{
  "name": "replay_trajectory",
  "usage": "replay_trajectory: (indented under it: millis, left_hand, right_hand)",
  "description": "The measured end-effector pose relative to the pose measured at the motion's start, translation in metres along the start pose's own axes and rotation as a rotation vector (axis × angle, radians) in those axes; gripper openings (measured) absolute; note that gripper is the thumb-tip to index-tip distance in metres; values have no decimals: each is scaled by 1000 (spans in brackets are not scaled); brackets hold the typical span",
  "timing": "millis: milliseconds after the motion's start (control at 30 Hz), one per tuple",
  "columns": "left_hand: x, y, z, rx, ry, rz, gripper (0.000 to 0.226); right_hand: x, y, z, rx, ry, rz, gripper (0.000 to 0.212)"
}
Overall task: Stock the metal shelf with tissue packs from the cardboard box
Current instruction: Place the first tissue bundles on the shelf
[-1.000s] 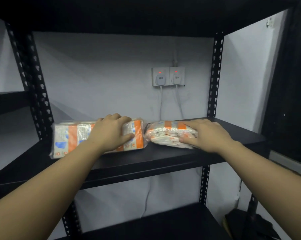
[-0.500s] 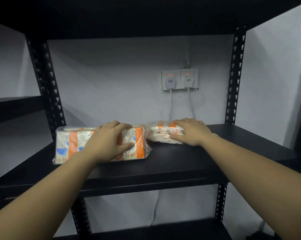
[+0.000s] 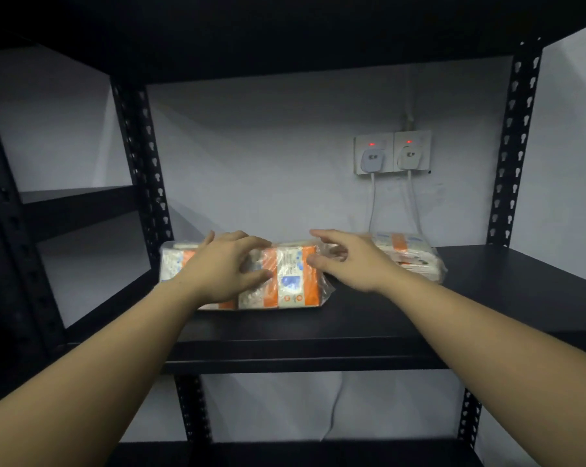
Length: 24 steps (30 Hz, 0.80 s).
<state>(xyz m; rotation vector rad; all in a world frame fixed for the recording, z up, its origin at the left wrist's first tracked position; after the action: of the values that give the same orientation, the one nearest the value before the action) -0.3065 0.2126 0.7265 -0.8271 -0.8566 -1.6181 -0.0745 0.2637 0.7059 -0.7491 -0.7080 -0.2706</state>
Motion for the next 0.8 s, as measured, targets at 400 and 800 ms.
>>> replay_trajectory:
  millis: [400, 800]
  left_hand:
    - [8, -104, -23, 283, -105, -200, 80]
    - [-1, -27, -9, 72, -224, -399, 54]
  right_hand:
    - [-21, 1, -20, -171, 190, 263, 43]
    - [58, 25, -84, -411, 443, 84, 25]
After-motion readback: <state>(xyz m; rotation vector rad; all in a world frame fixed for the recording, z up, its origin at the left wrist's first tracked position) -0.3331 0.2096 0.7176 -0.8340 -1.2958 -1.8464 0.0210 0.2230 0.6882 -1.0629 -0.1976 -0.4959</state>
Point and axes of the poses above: each hand's wrist, its own z-axis towards the middle knuckle, its own x-axis out of the back of the hand, y = z × x, the point moved 7 cm from there along z, towards the middle knuckle, and after that the axes turned 10 degrees about x, right-handed, at the moved point
